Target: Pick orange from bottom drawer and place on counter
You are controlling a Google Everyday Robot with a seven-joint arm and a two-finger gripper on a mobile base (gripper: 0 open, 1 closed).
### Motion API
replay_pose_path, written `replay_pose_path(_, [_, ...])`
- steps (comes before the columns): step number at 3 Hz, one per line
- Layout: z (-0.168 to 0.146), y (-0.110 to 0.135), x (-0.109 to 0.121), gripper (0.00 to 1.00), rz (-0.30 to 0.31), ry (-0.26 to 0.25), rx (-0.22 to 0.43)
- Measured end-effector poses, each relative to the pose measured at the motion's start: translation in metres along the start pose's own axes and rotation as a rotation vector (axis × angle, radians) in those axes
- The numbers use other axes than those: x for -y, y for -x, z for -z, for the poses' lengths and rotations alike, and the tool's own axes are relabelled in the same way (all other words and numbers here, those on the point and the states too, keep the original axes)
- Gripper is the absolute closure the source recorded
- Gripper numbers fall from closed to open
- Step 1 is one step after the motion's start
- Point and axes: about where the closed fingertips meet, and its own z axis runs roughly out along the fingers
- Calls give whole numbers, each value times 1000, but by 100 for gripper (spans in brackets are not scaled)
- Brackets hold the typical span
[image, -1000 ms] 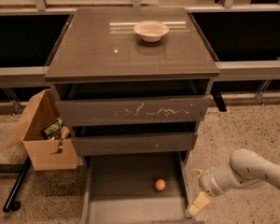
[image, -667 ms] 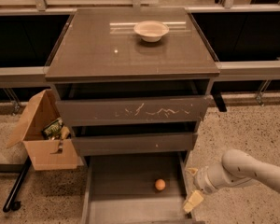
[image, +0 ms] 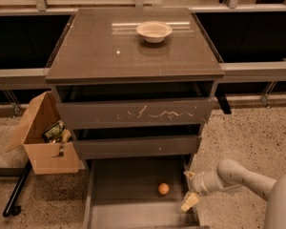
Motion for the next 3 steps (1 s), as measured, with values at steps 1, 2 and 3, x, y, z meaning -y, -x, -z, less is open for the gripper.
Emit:
replay_pose_path(1, [-42,-18,24,0,12,-4,36])
replay_pose_path(2, [-76,-24,35,0,37,-9,39])
replay_pose_path(3, [-106,-23,40,0,71,-21,16])
